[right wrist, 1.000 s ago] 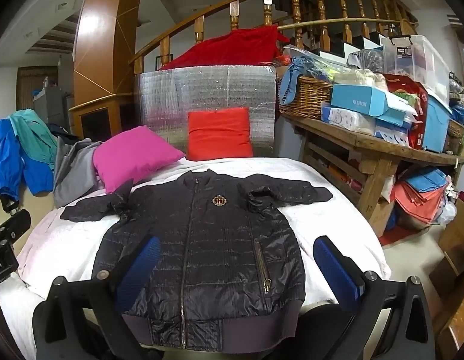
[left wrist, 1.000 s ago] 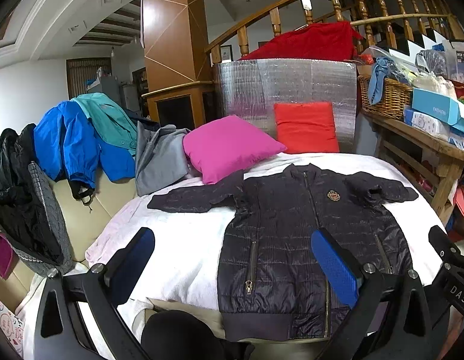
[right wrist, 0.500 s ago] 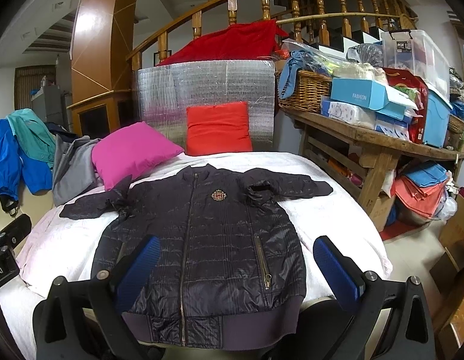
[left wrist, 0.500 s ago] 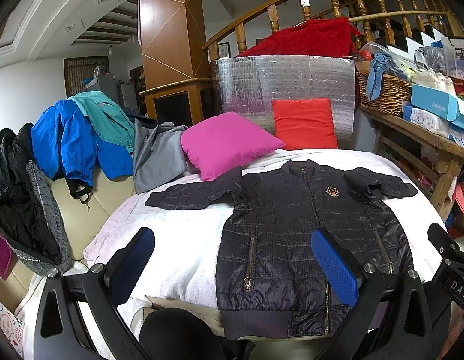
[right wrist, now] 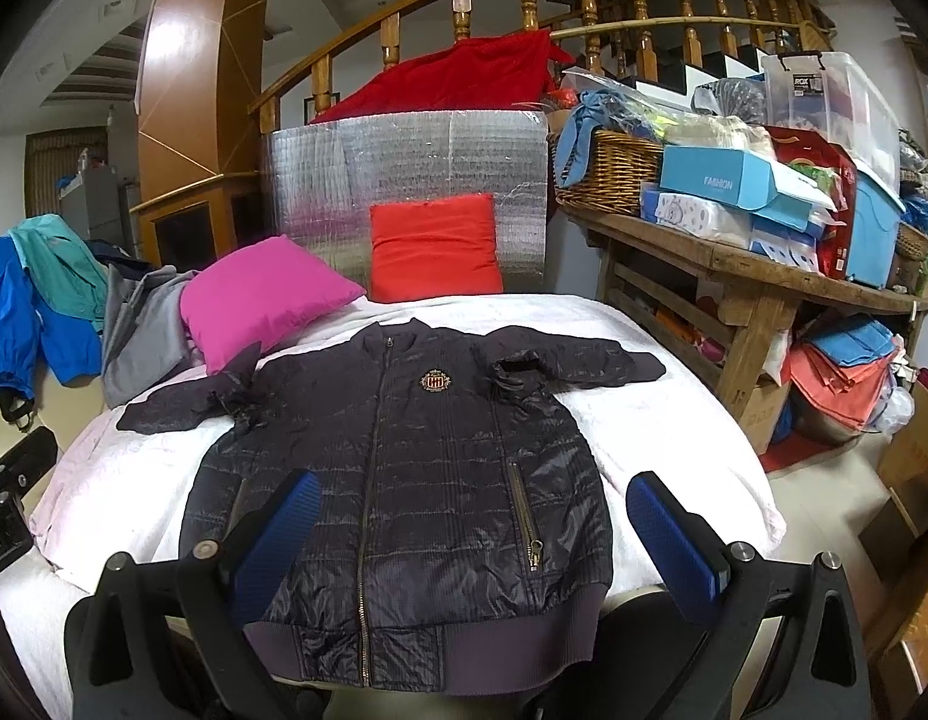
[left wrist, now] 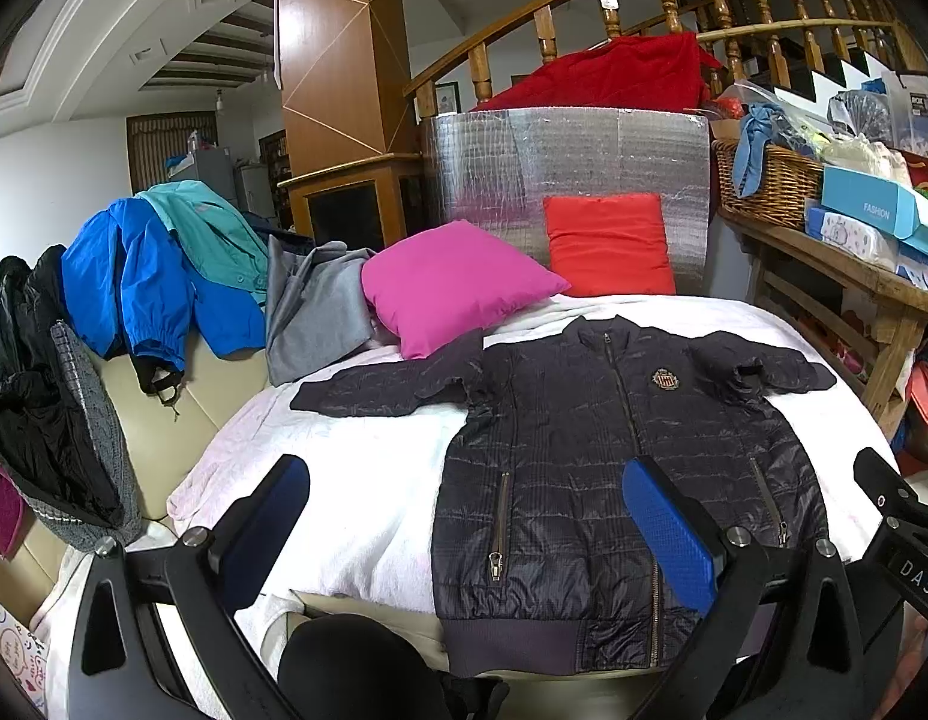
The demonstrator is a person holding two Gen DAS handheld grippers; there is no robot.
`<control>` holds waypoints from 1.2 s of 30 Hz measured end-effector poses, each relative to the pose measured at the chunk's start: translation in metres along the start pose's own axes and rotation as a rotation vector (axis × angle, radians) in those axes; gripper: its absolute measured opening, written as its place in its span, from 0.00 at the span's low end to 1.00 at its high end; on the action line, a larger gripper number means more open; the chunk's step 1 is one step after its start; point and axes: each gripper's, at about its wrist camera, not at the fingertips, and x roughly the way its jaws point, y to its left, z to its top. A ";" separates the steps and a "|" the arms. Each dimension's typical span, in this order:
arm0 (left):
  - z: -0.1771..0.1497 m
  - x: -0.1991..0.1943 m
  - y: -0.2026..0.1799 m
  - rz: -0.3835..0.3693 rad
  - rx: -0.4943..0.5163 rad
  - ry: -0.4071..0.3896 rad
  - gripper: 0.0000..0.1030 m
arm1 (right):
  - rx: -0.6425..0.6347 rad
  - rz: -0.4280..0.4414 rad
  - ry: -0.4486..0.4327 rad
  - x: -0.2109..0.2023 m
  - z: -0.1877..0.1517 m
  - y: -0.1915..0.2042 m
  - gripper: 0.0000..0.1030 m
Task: Fold large clothes
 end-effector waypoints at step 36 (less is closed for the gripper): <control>0.005 0.038 -0.005 0.020 0.001 0.050 1.00 | -0.021 0.003 0.031 0.032 0.009 0.006 1.00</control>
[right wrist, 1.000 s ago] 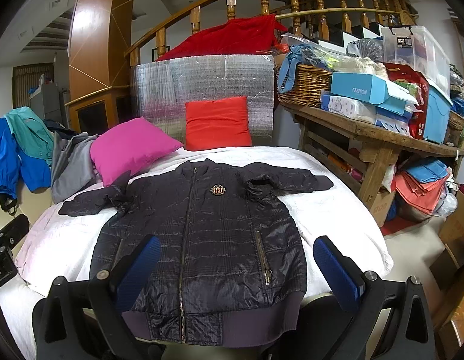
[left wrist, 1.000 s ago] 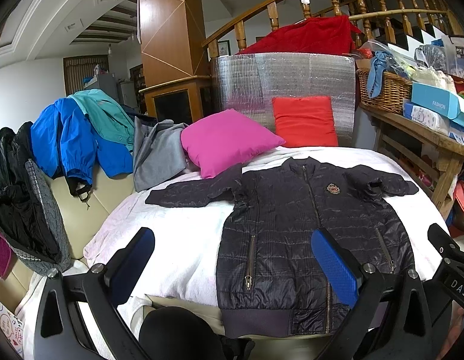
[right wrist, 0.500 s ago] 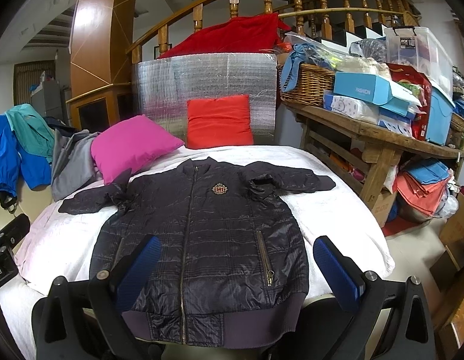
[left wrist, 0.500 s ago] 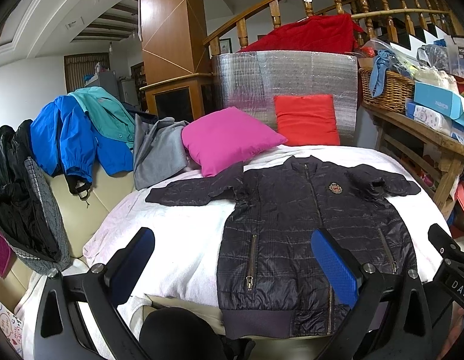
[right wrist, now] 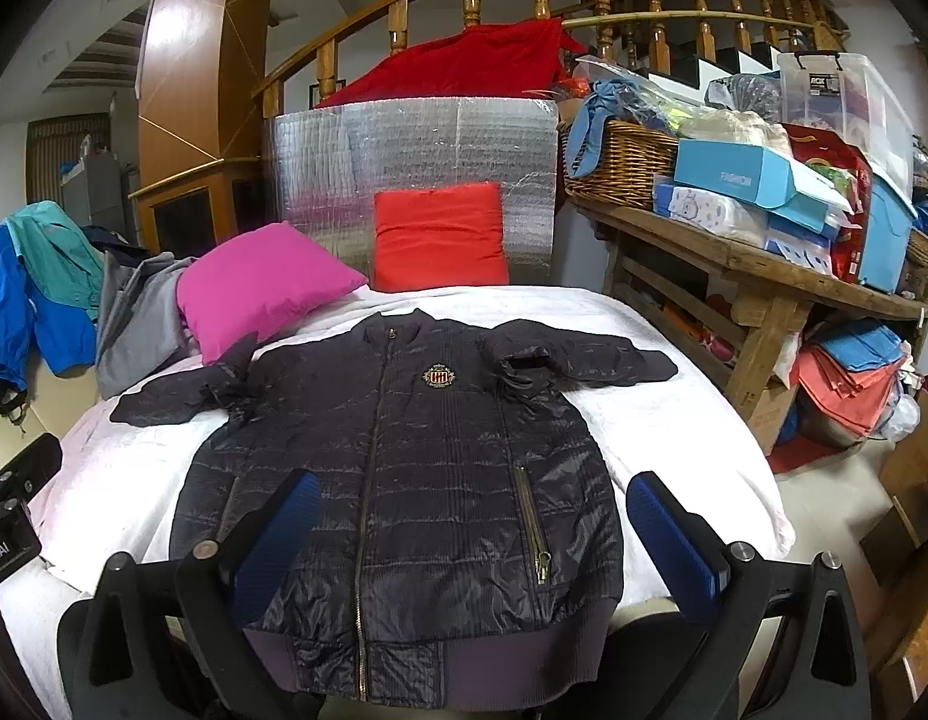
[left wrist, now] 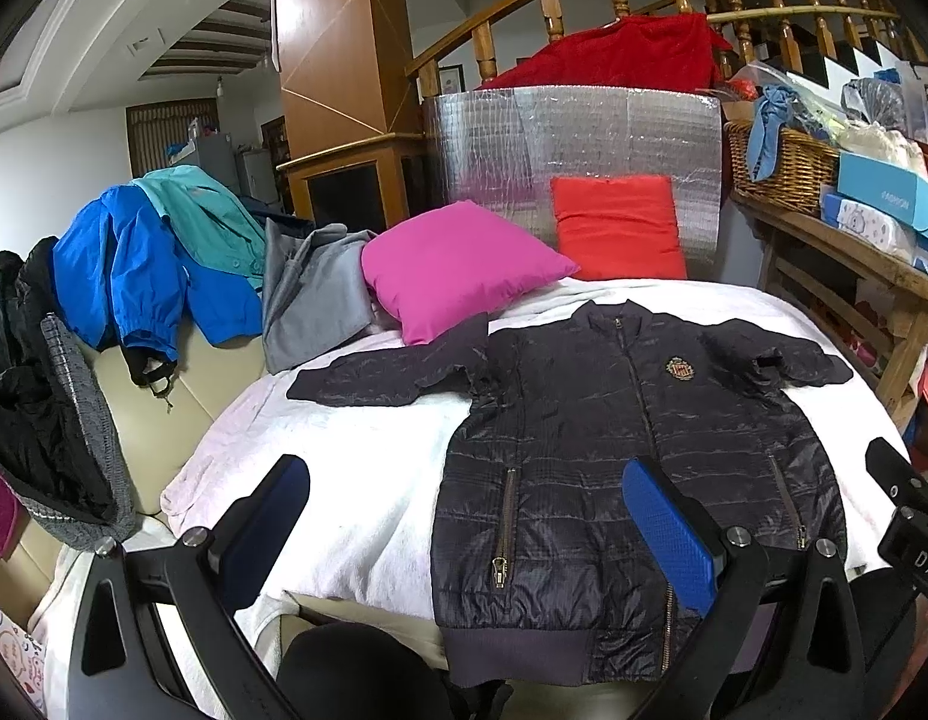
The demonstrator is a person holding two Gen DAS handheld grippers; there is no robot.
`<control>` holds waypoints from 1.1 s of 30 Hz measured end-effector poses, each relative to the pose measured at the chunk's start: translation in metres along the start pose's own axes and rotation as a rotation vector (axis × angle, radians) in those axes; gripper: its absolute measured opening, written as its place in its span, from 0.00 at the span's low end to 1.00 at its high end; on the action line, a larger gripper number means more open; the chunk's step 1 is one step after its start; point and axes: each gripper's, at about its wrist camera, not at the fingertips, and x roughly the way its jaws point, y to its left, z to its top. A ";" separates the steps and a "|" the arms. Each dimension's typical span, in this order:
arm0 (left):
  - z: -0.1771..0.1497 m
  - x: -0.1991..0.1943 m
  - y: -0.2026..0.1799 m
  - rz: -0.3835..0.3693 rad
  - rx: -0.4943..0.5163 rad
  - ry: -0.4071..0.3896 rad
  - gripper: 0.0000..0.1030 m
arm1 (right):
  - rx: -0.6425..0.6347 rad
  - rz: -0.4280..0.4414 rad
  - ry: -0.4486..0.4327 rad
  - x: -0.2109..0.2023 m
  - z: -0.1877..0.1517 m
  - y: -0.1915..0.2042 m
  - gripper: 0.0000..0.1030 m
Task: Fold large clothes
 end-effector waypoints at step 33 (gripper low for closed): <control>-0.014 0.371 -0.110 -0.063 0.032 0.591 1.00 | 1.221 0.226 0.286 0.447 0.021 -0.302 0.81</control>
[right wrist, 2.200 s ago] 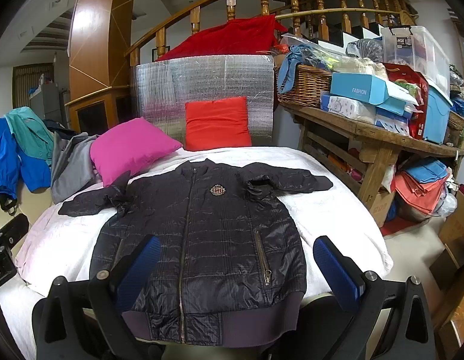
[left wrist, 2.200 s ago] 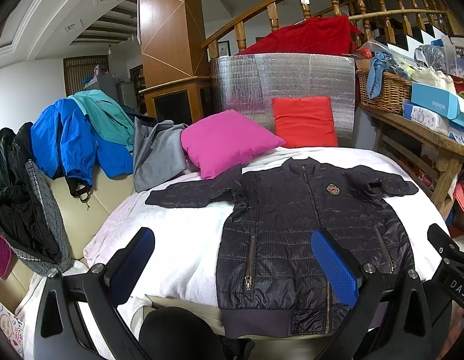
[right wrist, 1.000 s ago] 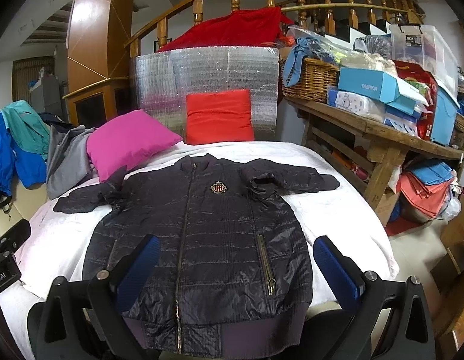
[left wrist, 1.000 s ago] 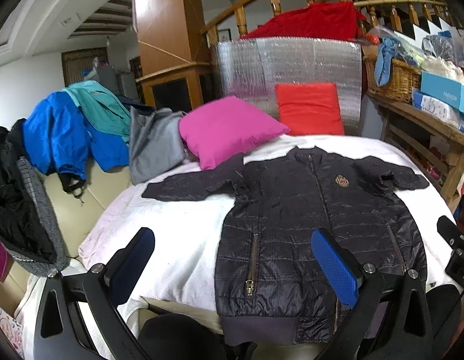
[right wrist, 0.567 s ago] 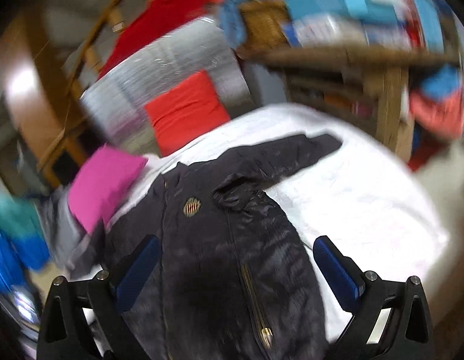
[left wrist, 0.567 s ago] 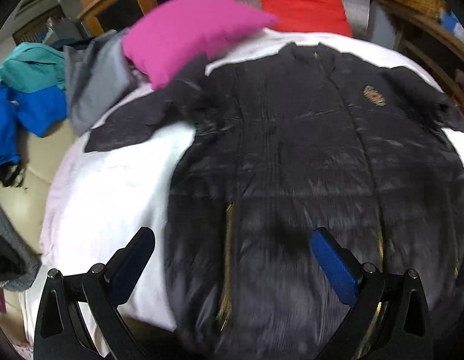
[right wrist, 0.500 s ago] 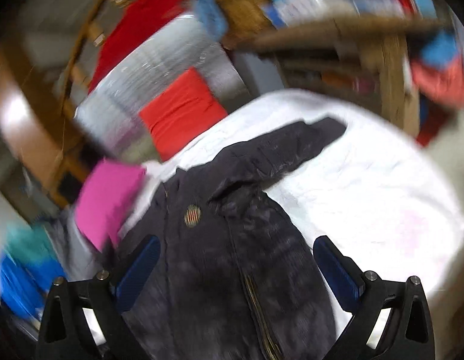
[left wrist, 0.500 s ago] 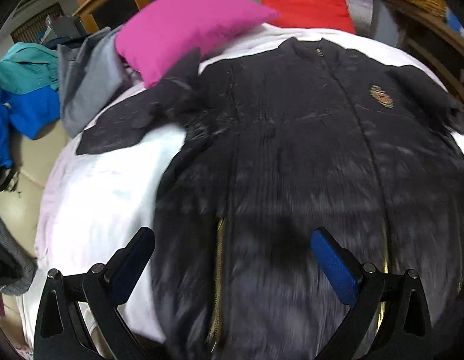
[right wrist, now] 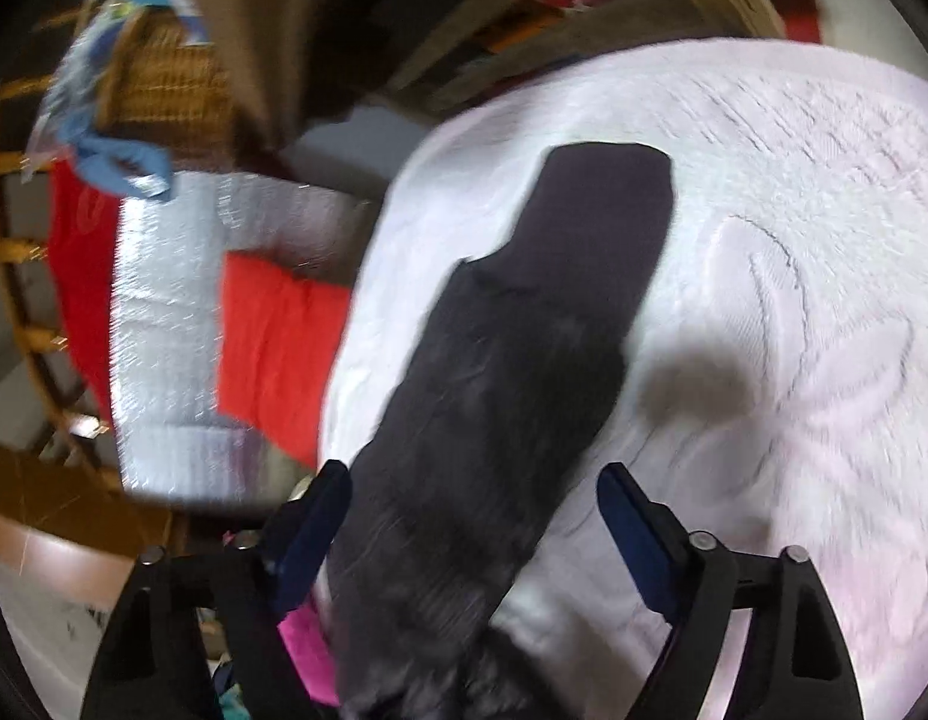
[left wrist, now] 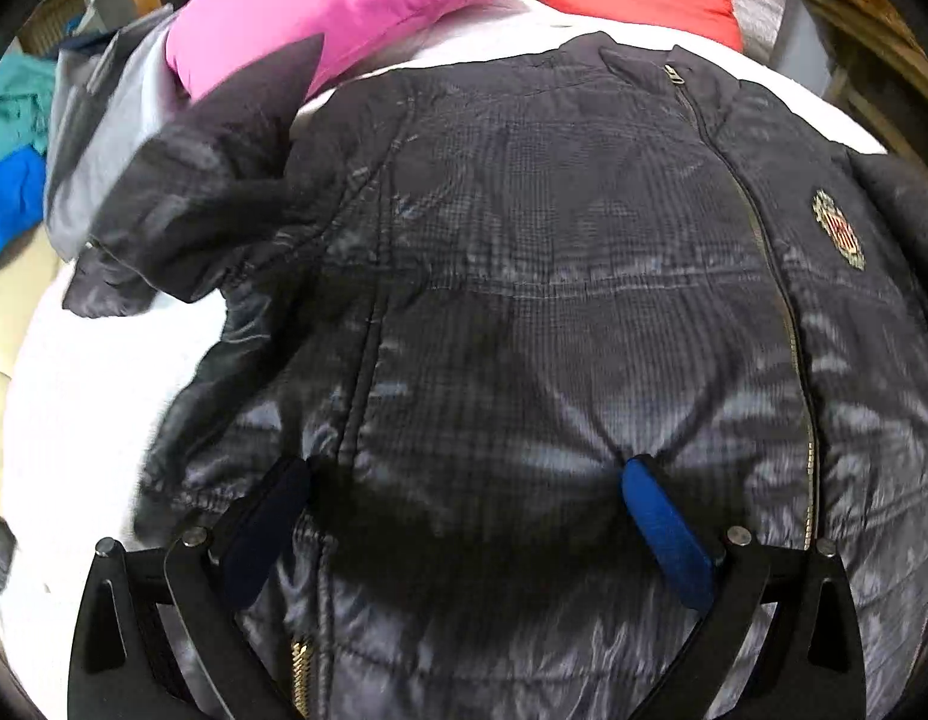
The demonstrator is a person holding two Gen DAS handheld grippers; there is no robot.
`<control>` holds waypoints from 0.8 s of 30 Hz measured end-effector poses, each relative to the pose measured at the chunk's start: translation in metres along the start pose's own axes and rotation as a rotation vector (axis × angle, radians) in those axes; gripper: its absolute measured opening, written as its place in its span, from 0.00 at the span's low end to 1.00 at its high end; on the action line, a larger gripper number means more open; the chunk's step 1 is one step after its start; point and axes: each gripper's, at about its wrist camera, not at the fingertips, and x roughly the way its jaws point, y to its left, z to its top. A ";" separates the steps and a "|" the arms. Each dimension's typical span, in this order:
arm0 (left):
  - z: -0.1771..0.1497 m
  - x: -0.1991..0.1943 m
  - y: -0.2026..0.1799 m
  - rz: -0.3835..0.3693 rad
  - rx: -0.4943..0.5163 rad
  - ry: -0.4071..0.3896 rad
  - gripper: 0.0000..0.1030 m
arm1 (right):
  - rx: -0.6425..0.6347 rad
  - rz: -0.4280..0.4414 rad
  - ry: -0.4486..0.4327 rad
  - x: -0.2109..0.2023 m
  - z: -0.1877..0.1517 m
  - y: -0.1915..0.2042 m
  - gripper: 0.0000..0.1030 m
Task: Fold large clothes
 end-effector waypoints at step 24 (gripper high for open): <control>0.028 -0.058 0.072 0.159 -0.188 -0.351 1.00 | -0.661 0.309 0.098 0.029 -0.132 0.170 0.23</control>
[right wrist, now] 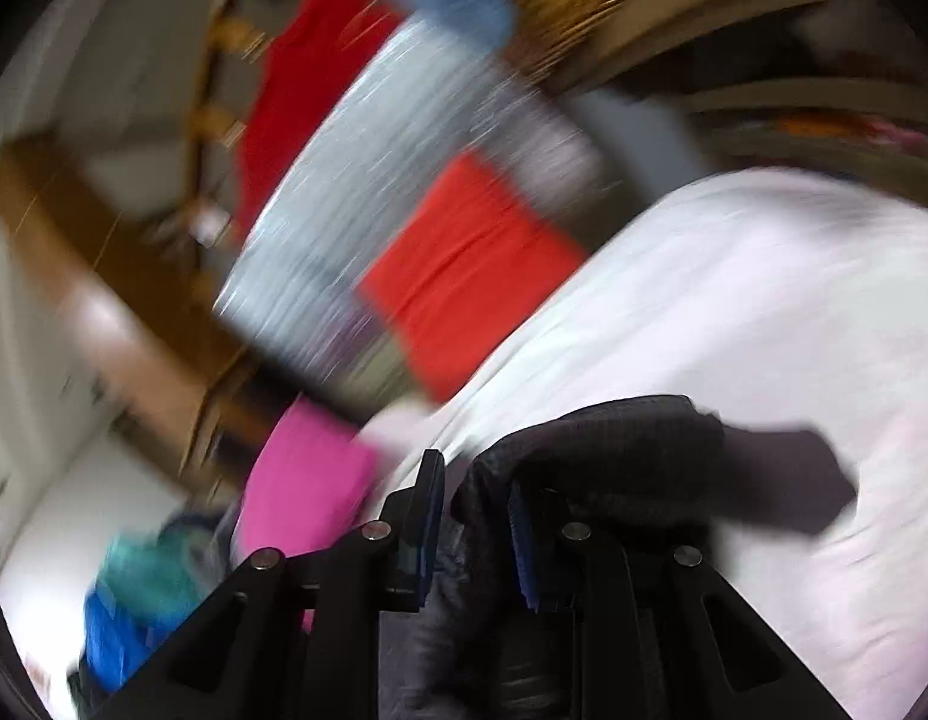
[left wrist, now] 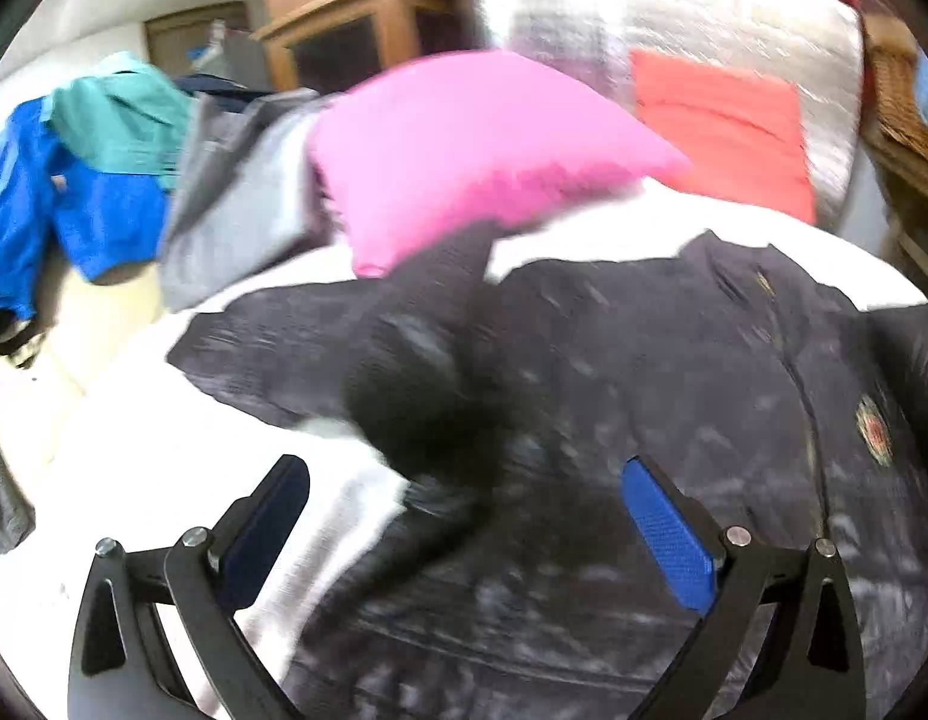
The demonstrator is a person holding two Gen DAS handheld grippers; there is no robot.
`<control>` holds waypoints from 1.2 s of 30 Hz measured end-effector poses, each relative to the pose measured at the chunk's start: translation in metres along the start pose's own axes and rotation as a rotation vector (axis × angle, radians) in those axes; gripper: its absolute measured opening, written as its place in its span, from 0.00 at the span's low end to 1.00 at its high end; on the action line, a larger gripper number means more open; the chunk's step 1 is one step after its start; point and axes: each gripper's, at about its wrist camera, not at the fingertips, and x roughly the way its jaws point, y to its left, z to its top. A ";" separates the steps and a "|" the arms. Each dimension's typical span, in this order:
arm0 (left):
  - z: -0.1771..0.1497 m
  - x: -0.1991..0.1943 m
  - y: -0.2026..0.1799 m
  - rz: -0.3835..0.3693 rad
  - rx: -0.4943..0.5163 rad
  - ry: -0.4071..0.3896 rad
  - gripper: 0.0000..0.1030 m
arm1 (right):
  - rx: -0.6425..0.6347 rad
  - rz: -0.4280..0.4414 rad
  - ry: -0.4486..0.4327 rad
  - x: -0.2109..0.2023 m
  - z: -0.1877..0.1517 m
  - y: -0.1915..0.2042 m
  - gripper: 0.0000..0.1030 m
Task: Fold large clothes
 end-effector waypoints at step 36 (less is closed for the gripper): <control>-0.007 -0.005 0.007 -0.021 -0.023 -0.052 1.00 | 0.297 0.242 0.311 0.058 -0.084 -0.005 0.85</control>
